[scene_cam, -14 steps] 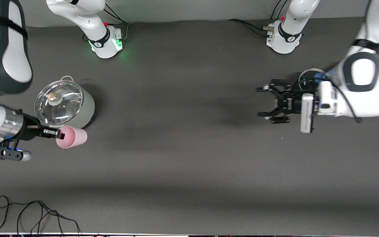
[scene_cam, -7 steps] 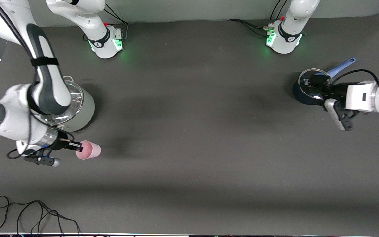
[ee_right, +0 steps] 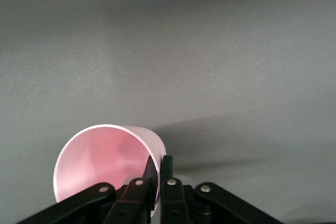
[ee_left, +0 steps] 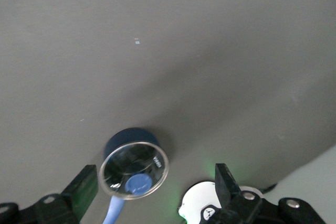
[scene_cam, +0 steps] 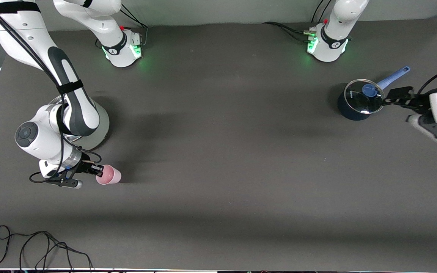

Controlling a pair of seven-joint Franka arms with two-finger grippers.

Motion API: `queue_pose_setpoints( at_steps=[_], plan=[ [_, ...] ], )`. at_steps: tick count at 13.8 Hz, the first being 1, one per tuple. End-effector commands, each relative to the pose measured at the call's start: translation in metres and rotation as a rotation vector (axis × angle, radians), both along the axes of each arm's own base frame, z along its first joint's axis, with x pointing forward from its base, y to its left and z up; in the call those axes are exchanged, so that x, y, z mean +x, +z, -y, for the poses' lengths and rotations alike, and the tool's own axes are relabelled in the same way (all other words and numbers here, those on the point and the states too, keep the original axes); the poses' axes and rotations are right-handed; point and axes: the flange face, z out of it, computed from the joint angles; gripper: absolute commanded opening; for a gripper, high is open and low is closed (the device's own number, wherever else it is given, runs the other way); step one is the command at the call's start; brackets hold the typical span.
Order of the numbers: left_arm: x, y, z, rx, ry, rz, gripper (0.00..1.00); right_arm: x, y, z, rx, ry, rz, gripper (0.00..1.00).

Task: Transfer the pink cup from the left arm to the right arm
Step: 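Lower the pink cup onto the table with the right gripper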

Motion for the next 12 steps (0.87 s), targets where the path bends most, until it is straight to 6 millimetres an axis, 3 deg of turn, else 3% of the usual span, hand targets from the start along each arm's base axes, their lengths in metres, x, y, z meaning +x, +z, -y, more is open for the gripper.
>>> queue_pose_setpoints(
  at_steps=[1,5,6,7,8,9,12],
  plan=[
    [-0.011,0.03,0.002,0.163,0.044,0.055,0.99,0.0,0.007,0.001,-0.01,0.024,0.023,0.36],
    [-0.013,0.036,0.006,0.247,0.307,0.063,0.99,0.0,0.008,0.001,-0.011,0.023,0.03,0.36],
    [-0.012,0.035,0.004,0.249,0.326,0.069,1.0,0.001,0.017,0.0,-0.009,0.024,0.039,0.36],
    [-0.013,0.038,-0.001,0.253,0.359,0.083,1.0,0.002,0.041,0.001,-0.007,0.02,0.071,0.48],
    [-0.014,0.038,-0.005,0.266,0.384,0.092,1.0,0.002,0.068,0.0,-0.002,0.022,0.078,0.8],
    [-0.014,0.034,0.0,0.279,0.384,0.104,1.0,0.001,0.098,-0.001,0.006,0.023,0.066,1.0],
    [-0.014,0.028,0.006,0.3,0.419,0.133,1.0,-0.014,0.173,-0.004,0.023,0.039,0.002,1.0]
  ],
)
